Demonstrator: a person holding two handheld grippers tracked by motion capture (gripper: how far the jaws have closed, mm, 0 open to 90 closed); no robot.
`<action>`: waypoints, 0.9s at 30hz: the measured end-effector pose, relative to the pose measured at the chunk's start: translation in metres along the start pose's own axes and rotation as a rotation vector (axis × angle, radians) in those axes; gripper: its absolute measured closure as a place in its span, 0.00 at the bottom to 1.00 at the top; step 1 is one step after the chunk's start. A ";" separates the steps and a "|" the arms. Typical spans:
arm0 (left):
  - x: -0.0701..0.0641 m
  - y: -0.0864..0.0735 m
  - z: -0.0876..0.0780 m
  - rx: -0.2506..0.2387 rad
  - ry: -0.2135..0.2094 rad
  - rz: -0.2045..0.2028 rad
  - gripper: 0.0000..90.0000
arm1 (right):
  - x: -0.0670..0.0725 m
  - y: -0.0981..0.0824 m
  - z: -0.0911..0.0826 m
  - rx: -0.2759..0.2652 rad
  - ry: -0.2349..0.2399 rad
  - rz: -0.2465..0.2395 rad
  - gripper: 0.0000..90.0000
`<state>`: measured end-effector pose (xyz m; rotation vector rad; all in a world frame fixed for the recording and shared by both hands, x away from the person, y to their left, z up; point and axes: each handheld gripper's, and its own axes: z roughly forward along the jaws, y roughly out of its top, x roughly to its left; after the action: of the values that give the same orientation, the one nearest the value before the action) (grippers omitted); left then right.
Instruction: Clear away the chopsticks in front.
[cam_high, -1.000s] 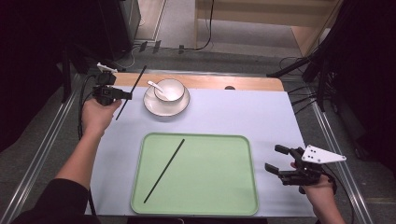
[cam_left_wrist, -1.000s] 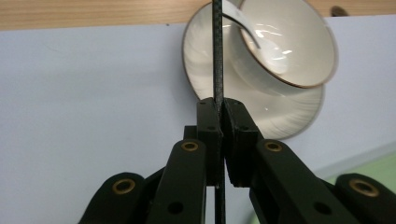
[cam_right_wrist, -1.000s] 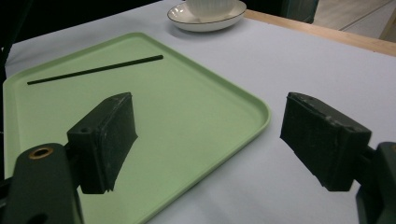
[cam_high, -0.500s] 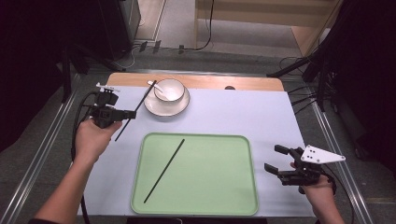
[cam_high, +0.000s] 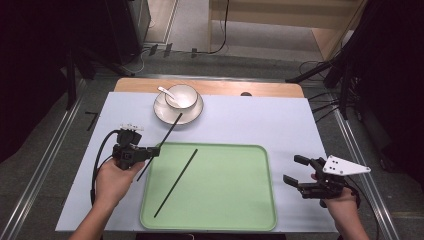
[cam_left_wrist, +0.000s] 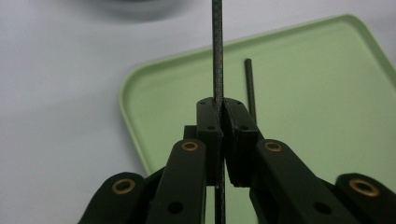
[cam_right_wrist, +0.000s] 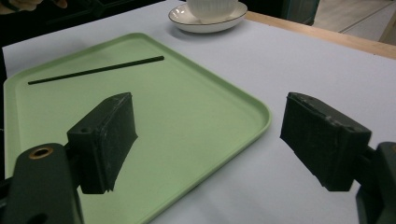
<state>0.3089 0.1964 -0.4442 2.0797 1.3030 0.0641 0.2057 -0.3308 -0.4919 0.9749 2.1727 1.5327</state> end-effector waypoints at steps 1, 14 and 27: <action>-0.001 -0.004 0.001 -0.001 -0.011 -0.015 0.96 | 0.000 0.000 0.000 0.000 0.000 0.000 0.20; -0.014 -0.050 0.005 0.073 -0.020 -0.083 0.96 | 0.001 0.001 0.000 -0.001 0.004 -0.003 0.20; -0.015 -0.066 0.016 0.129 0.028 -0.162 0.95 | 0.000 0.001 0.002 0.001 0.011 -0.007 0.20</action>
<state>0.2561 0.1944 -0.4888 2.0776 1.5240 -0.0643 0.2074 -0.3286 -0.4917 0.9602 2.1819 1.5372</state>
